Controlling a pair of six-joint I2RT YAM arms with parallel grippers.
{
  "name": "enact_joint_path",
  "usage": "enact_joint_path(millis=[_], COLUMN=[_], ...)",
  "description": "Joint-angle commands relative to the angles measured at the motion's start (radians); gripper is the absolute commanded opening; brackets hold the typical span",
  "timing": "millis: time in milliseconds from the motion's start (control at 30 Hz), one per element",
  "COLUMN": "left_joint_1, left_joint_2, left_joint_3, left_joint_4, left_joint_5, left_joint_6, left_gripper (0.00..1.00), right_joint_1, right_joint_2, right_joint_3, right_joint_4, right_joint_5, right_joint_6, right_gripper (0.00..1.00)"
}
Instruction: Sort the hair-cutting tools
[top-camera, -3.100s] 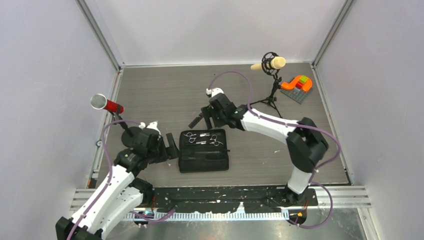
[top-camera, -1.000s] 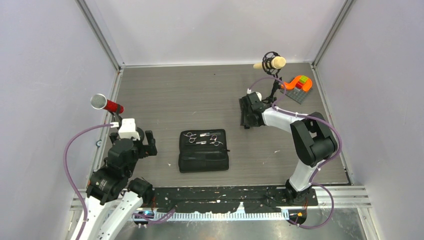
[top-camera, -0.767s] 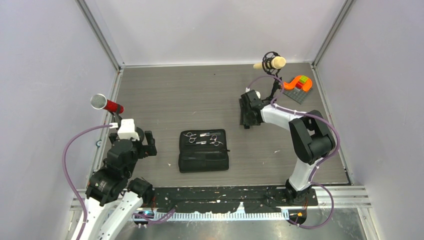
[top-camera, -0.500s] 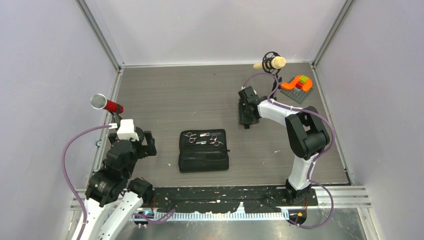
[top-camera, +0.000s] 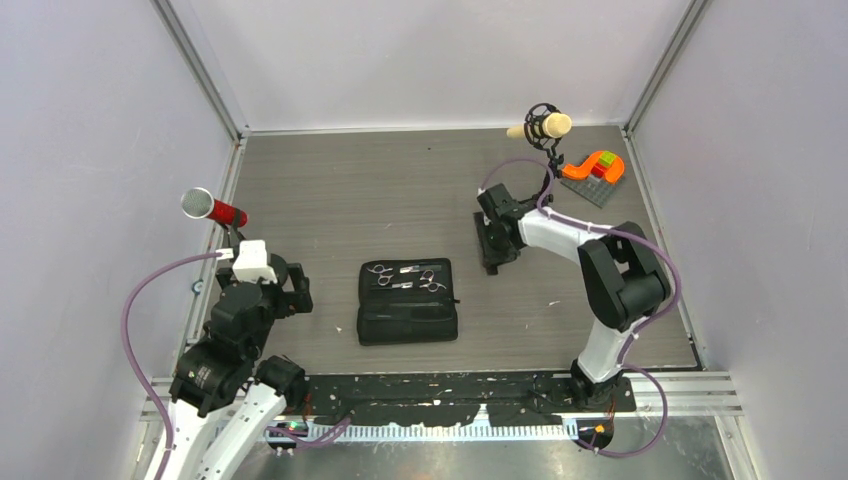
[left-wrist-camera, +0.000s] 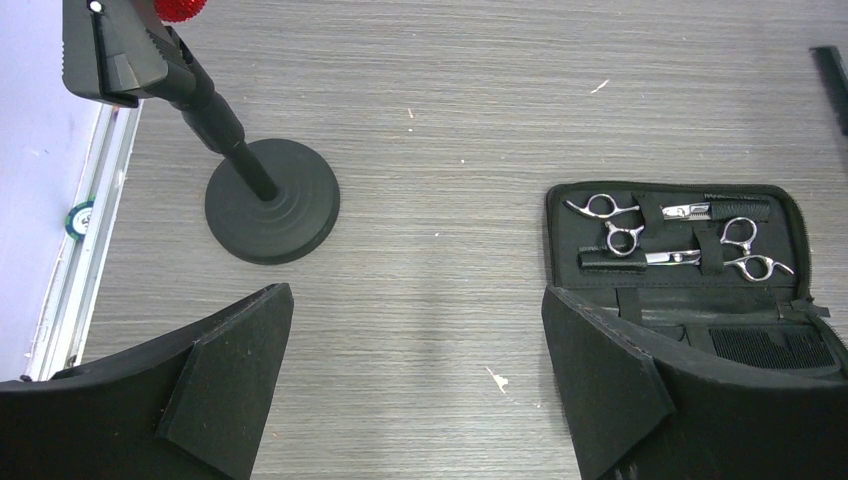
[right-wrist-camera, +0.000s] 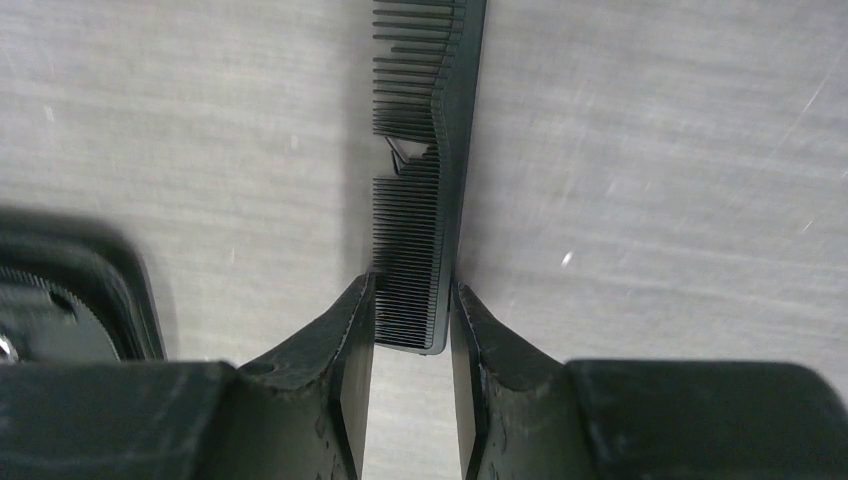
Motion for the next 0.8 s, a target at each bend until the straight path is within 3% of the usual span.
enact_joint_path(millis=[0,333,767], left_joint_1=[0.004,0.004,0.004], left_joint_2=[-0.013,-0.017,-0.010], left_joint_3=[-0.002,-0.003,-0.004], left_joint_4=[0.045,0.046,0.044], left_joint_5=[0.005,0.007,0.017], left_joint_6=[0.020,0.021,0.017], left_gripper=[1.00,1.00,1.00], right_joint_1=[0.055,0.125,0.143], right_joint_2=[-0.046,-0.307,-0.375], right_joint_3=[-0.154,-0.292,-0.248], right_joint_4=[-0.269,-0.379,-0.424], right_joint_5=[-0.089,-0.130,-0.150], right_joint_6=[0.020,0.066,0.062], right_gripper=[0.14,0.06,0.05])
